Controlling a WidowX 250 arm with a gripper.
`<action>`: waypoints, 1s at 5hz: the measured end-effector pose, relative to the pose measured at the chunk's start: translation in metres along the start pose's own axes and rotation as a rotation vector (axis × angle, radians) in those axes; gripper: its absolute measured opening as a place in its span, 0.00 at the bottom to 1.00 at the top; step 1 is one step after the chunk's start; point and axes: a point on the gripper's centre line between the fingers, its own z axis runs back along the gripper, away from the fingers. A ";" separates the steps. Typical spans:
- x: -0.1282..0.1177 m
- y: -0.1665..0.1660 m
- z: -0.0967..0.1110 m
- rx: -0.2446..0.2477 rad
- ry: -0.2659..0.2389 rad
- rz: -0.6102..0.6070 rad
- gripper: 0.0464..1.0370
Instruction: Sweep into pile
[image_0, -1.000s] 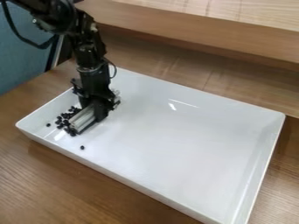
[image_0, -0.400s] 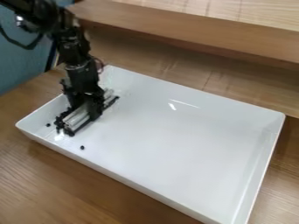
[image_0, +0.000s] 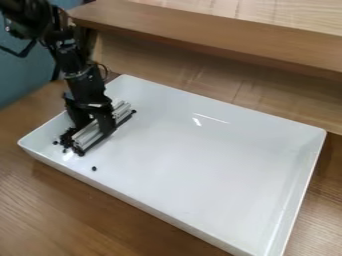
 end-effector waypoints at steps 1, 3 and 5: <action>0.000 -0.002 0.004 -0.023 -0.004 0.001 0.95; 0.006 -0.008 0.032 -0.041 -0.063 -0.007 0.96; 0.011 -0.018 0.064 -0.026 -0.107 -0.020 0.96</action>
